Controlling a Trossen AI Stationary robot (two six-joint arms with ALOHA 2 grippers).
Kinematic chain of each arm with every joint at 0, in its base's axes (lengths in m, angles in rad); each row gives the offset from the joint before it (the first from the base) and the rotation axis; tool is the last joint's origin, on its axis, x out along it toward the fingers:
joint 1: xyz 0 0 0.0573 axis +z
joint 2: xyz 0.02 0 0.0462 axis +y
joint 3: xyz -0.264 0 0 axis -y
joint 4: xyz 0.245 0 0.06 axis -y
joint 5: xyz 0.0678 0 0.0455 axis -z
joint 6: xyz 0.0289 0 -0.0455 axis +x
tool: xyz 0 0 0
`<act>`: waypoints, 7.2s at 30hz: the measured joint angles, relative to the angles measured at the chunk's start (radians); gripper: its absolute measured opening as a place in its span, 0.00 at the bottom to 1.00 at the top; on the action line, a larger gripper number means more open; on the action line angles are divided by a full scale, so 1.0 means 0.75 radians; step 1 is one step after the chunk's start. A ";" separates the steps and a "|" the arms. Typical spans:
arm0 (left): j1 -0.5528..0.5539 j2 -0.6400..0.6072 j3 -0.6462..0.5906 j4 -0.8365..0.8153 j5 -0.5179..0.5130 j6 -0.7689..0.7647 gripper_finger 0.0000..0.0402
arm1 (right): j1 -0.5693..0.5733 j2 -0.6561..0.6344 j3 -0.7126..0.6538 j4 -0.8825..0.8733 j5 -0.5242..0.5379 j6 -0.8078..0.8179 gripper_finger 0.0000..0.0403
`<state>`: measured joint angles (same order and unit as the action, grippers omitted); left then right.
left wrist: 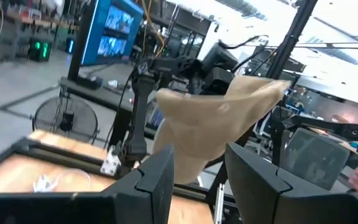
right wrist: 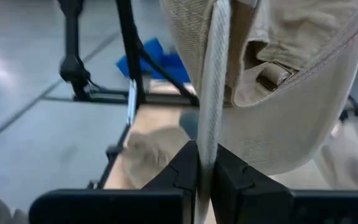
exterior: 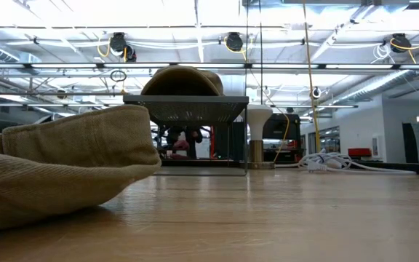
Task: Pick & Place hat
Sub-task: Stack the right brown cap on the brown cap on the shelf
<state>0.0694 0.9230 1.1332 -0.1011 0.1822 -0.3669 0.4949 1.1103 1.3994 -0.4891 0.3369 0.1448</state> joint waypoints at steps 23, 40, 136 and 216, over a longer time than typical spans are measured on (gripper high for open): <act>-0.035 0.159 0.279 -0.252 -0.186 0.312 0.37 | -0.585 0.096 0.002 0.239 -0.875 0.070 0.01; -0.105 0.388 0.790 -0.879 -0.174 0.498 0.37 | -0.740 0.239 0.001 0.196 -1.263 0.244 0.02; 0.112 0.791 1.301 -1.724 0.468 -0.239 0.07 | -1.019 -0.129 0.002 -0.016 -1.208 -0.040 0.37; 0.204 1.483 1.619 -1.851 -0.851 0.893 0.07 | -1.018 -0.129 -0.106 -0.050 -1.003 -0.184 0.37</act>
<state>0.2222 2.0349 2.3474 -1.4892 -0.4564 0.3027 -0.2684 1.0138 1.3201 -0.5263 -0.4156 0.0067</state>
